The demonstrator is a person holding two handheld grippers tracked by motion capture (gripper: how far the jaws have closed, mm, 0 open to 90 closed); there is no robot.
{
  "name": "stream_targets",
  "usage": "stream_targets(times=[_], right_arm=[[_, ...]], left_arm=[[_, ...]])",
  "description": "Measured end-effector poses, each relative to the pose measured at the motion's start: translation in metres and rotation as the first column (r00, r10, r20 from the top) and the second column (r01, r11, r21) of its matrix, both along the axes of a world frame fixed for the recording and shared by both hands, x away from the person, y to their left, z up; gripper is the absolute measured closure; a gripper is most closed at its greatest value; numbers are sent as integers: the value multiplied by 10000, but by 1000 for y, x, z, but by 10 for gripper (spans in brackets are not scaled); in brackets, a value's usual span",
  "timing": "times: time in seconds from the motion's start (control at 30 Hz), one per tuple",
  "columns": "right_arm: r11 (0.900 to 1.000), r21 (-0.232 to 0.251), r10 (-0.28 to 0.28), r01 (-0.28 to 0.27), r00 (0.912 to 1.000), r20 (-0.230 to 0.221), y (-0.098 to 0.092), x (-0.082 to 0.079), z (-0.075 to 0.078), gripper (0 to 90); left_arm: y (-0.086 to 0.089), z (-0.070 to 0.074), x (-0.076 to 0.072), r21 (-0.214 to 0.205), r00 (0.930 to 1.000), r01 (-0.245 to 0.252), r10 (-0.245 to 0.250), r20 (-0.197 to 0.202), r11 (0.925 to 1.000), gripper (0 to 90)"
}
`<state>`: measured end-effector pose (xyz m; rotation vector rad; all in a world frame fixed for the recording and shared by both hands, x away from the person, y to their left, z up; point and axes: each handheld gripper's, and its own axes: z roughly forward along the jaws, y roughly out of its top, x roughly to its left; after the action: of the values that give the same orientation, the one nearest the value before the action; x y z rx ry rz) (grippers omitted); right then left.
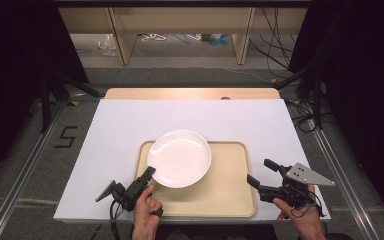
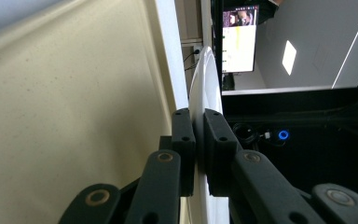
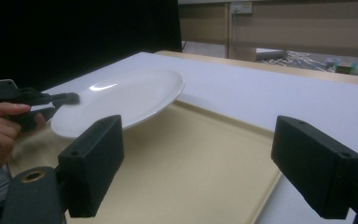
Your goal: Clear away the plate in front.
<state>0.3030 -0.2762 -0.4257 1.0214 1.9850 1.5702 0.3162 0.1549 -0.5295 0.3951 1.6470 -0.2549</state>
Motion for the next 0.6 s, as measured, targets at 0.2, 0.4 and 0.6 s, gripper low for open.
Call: stream_targets(times=[0.2,0.4,0.6], right_arm=[[9999,-39,115,-115,9999,24,0,0,0,178],[9999,-64,150,-150,9999,-18,1,-1,0,180],[9998,-43,175,-176,9998,-117,2,-1,0,182]], left_arm=[[-4,0,-11,62,9998,181,-182,70,9998,844],[-9,-6,-18,232,9996,259,-257,-110,9994,843],[-13,-9,-22,717,9981,570,-551,-271,9958,837]])
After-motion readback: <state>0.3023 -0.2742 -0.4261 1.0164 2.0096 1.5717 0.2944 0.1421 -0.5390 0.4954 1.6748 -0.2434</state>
